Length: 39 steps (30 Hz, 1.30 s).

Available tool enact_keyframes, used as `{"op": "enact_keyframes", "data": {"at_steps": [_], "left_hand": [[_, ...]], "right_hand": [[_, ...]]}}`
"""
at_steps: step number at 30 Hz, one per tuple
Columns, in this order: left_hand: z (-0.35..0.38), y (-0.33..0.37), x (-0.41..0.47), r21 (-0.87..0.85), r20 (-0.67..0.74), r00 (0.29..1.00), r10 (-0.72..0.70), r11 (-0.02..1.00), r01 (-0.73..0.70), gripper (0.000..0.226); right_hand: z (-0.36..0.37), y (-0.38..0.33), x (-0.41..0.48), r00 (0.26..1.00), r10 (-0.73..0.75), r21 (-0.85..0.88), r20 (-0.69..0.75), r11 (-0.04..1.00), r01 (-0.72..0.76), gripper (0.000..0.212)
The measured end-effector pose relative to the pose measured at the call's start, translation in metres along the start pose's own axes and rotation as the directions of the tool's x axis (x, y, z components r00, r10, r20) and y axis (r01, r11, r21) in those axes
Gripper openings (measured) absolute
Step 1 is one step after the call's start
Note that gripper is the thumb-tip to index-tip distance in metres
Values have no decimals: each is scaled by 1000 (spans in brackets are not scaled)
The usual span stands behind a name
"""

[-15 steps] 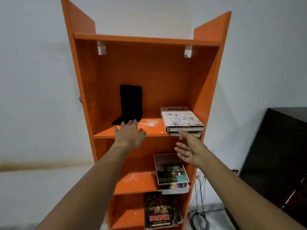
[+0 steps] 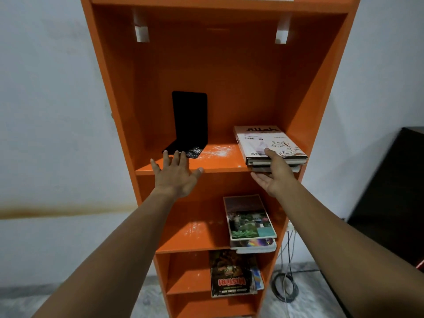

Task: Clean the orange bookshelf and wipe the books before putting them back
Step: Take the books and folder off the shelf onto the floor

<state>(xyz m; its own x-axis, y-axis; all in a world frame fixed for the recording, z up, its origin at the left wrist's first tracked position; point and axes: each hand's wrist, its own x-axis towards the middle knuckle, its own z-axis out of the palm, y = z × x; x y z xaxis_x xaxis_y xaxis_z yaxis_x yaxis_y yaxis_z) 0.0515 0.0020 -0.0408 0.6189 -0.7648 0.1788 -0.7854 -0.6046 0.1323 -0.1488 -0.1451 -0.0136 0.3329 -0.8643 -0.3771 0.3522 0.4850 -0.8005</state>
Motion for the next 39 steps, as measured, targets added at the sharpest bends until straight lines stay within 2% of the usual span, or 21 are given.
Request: {"op": "enact_keyframes", "data": {"at_steps": [6,9,14,18,20,22,25,27,29,31,33,35,37,39], "left_hand": [[1,-1,10,-4,7,1000,17,1000,-17,95],[-1,5,7,-20,-34,999,35,999,-36,95],[-2,14,-14,-17,-129,987,97,995,-100,76],[0,15,-26,-3,-270,954,130,991,-136,48],[-2,13,-23,-62,-348,933,92,991,-120,38],[-5,12,-18,-130,-418,908,-9,990,-50,34],[-10,14,-14,-275,-530,794,-298,946,171,21],[-11,16,-12,-439,-489,696,-525,838,324,21],[-11,18,-11,-567,-383,613,-691,700,434,35],[-13,20,-15,-702,-214,587,-781,540,464,50],[-10,19,-16,-837,23,595,-803,310,451,65],[-10,16,-18,-905,230,617,-753,67,420,65],[-12,10,-22,-932,326,674,-663,-105,348,40],[-14,8,-30,-932,361,727,-584,-195,306,19]], "right_hand": [[-4,5,5,999,-49,-30,2,998,49,66],[-6,6,5,998,-66,-51,10,996,66,66],[-6,8,3,997,-80,-33,10,996,81,69],[-4,11,-3,997,-80,-9,17,997,80,65],[-4,15,-5,997,-74,-7,9,997,74,63],[-7,20,-7,997,-79,-13,1,997,79,61],[-12,25,-7,996,-85,-35,9,996,85,60],[-14,26,-8,997,-78,-48,21,996,79,60],[-15,26,-9,998,-61,-58,33,996,63,61],[-15,25,-10,998,-46,-56,48,997,49,63],[-15,25,-12,998,-32,-39,55,999,34,65],[-14,23,-14,998,-28,-10,63,1000,29,62],[-13,20,-17,996,-34,9,83,999,33,56],[-15,19,-20,994,-28,9,106,1000,27,54]]}}
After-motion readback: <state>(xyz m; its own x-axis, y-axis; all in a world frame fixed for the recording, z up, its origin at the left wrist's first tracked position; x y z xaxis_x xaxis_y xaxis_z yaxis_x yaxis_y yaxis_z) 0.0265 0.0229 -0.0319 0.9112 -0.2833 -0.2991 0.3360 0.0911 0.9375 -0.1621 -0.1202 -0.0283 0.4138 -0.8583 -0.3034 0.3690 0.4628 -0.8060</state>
